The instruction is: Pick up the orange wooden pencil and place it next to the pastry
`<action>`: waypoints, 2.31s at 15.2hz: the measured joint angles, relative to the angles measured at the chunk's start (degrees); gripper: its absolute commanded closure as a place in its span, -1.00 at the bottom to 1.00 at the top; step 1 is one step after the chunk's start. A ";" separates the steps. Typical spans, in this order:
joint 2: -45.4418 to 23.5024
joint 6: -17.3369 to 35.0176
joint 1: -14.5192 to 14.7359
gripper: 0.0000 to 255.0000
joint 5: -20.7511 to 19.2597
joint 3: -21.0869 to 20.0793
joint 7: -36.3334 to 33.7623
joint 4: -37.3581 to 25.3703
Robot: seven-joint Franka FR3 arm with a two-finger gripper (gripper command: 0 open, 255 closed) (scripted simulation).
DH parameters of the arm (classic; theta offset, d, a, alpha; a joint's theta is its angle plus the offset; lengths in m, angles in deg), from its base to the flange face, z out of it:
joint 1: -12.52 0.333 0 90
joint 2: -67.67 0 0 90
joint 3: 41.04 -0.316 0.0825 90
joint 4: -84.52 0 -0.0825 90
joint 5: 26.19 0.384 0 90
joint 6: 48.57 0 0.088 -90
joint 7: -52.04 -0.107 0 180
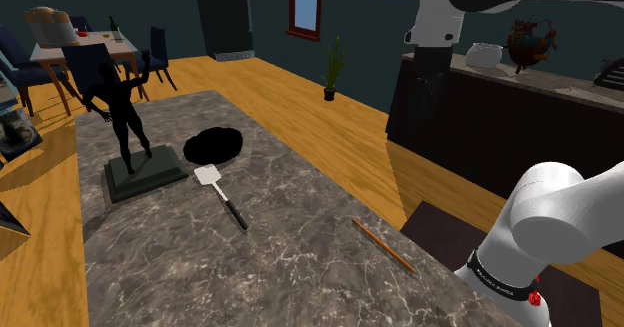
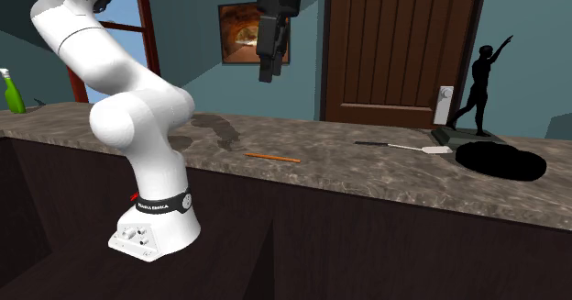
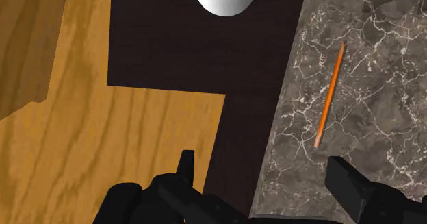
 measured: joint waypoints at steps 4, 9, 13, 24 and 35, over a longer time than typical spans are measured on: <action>2.73 3.45 0.22 -1.00 1.94 -1.19 -2.18 5.03; 8.09 11.73 1.47 -1.00 7.33 -4.81 -7.44 15.57; 12.45 18.99 3.21 -1.00 12.22 -8.10 -11.35 24.34; 8.63 42.95 11.64 -1.00 27.56 -19.39 -19.96 37.18; 3.65 50.16 13.27 -1.00 30.61 -21.06 -19.09 39.23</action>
